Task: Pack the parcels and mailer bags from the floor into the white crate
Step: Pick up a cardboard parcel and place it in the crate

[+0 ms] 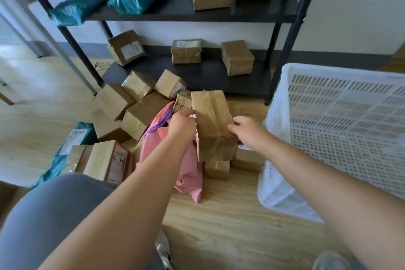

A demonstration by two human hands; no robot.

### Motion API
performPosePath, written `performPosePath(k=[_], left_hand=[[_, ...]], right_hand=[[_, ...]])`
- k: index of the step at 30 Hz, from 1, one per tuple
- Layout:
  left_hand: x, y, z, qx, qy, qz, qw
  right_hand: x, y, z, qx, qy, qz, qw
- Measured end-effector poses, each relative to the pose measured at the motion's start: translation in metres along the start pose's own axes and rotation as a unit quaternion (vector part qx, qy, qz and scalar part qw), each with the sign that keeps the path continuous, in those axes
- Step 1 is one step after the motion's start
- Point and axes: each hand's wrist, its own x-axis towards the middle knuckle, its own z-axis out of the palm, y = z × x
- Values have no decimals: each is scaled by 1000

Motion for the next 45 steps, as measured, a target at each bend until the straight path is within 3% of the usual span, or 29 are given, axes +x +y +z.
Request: performPosePath(k=[6, 12, 16, 19, 26, 33, 45], left_hand=[[-35, 38, -2, 10, -32, 175, 984], [-44, 51, 5, 5, -37, 140, 989], [-59, 48, 8, -20, -143, 60, 988], [-62, 45, 11, -62, -128, 21, 990], [-83, 46, 22, -49, -59, 93, 993], [-107, 53, 31, 50, -15, 180, 982], [-104, 86, 133, 22, -87, 197, 976]], right_hand=[[-35, -12, -48, 87, 37, -50, 994], [-52, -14, -76, 175, 69, -63, 980], [-62, -9, -82, 237, 54, -59, 968], [-67, -6, -83, 253, 38, -48, 965], [-70, -6, -83, 126, 110, -50, 985], [-81, -8, -93, 115, 55, -40, 991], [-69, 34, -175, 133, 125, -3, 983]])
